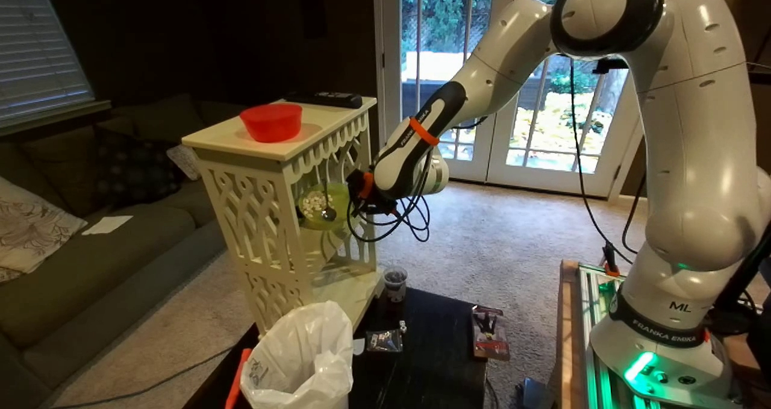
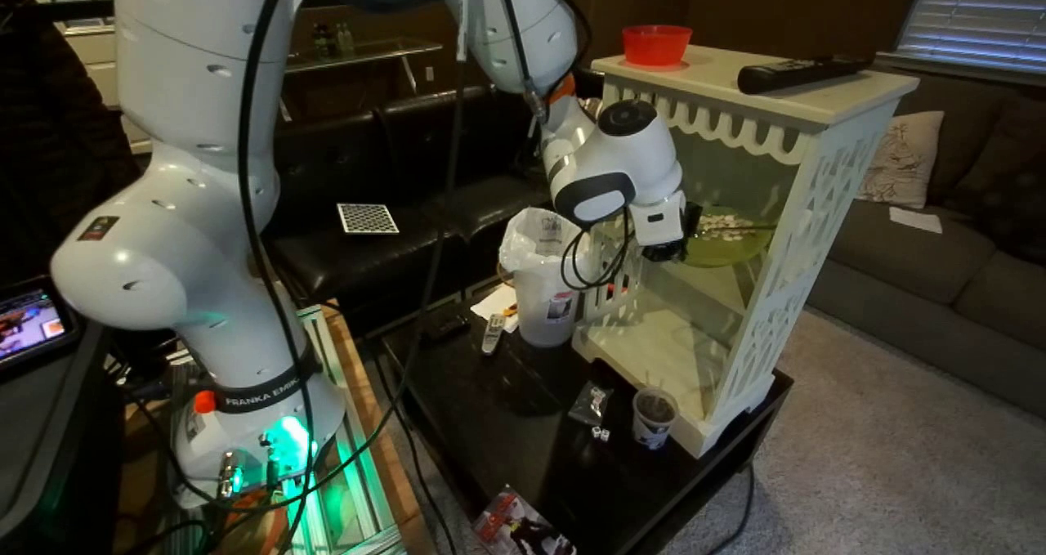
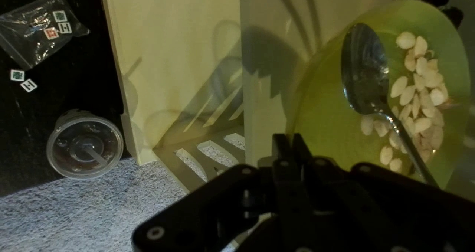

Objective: Put the yellow plate on the top shelf of the shelf.

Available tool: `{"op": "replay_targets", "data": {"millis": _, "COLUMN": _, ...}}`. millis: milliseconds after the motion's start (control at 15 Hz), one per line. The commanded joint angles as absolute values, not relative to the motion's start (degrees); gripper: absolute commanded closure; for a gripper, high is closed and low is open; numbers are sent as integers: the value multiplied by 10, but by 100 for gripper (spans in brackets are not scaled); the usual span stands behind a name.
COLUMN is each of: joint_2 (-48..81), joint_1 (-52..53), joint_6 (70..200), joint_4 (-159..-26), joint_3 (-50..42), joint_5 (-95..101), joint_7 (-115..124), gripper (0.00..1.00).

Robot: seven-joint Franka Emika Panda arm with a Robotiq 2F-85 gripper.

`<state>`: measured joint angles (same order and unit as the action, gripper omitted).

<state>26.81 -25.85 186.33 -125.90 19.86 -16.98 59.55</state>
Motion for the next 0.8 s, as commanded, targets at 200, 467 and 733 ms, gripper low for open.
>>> {"op": "replay_targets", "data": {"millis": 200, "joint_2": 240, "joint_1": -165, "joint_6": 1815, "joint_4": -1261, "joint_3": 100, "joint_5": -229, "joint_7": 574, "gripper": 99}}
{"op": "replay_targets", "data": {"millis": 467, "joint_2": 248, "joint_1": -125, "joint_6": 1777, "joint_4": -1251, "joint_3": 68, "joint_5": -236, "joint_7": 572, "gripper": 99}}
{"op": "replay_targets", "data": {"millis": 733, "joint_2": 259, "joint_1": -147, "joint_6": 1738, "joint_4": -1219, "joint_3": 104, "joint_5": -234, "joint_7": 587, "gripper": 99}}
